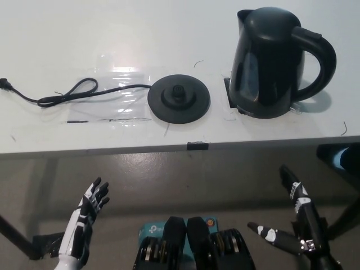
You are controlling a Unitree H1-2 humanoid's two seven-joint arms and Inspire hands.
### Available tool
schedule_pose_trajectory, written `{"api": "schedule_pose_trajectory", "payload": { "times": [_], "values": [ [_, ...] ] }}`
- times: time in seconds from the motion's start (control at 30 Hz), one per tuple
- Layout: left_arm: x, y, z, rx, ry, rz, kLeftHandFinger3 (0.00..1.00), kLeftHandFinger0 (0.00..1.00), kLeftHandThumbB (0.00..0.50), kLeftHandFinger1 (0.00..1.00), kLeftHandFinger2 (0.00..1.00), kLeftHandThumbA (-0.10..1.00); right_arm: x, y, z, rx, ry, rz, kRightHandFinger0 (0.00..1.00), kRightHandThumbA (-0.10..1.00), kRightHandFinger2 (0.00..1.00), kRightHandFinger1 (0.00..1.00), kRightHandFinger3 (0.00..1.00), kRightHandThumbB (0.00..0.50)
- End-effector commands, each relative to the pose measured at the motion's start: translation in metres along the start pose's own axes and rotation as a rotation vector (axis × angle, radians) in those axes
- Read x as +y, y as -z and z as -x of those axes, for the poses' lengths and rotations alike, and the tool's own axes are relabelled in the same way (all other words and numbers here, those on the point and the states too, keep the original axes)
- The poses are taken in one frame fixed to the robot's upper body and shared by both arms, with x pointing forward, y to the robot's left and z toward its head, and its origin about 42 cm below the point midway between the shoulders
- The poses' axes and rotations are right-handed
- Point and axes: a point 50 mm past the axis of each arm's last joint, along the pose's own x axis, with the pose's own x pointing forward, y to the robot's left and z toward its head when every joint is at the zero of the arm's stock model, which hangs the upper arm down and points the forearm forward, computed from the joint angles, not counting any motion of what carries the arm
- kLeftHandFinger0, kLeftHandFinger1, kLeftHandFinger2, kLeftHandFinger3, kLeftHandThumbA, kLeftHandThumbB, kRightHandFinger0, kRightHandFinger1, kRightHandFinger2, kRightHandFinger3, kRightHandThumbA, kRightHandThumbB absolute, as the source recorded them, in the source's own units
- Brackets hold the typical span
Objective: Use the right hand to grab the handle of the kettle from the base and place it on the right side
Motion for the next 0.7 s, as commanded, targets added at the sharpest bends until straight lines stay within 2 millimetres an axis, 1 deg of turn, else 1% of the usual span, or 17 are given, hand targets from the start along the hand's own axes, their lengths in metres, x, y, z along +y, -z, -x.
{"api": "schedule_pose_trajectory", "payload": {
  "times": [0.0,0.07,0.17,0.3,0.43,0.67],
  "values": [
    [0.001,-0.002,0.003,-0.021,0.036,-0.013,1.0,1.0,0.5,1.0,1.0,1.0,0.002,-0.002,0.001,-0.051,-0.048,-0.007,1.0,1.0,1.0,1.0,1.0,0.435],
    [-0.001,0.0,0.003,-0.024,0.037,-0.019,1.0,1.0,0.5,1.0,1.0,1.0,0.002,0.0,0.006,-0.038,-0.052,-0.007,1.0,1.0,1.0,1.0,1.0,0.423],
    [0.001,0.0,0.004,-0.019,0.043,-0.023,1.0,1.0,0.5,1.0,1.0,1.0,0.002,0.004,0.009,-0.022,-0.052,0.003,1.0,1.0,1.0,1.0,1.0,0.391],
    [0.001,0.001,0.004,-0.019,0.048,-0.028,1.0,1.0,0.5,1.0,1.0,1.0,0.001,0.008,0.013,-0.005,-0.034,0.015,1.0,1.0,1.0,1.0,1.0,0.397],
    [0.002,0.0,0.002,-0.025,0.048,-0.034,1.0,1.0,0.5,1.0,1.0,1.0,0.0,0.009,0.011,-0.002,-0.031,0.005,1.0,1.0,1.0,1.0,1.0,0.387],
    [0.004,0.0,0.0,-0.022,0.041,-0.043,1.0,1.0,0.5,1.0,1.0,1.0,-0.001,0.008,0.007,-0.007,-0.026,0.011,1.0,1.0,1.0,1.0,1.0,0.383]
  ]
}}
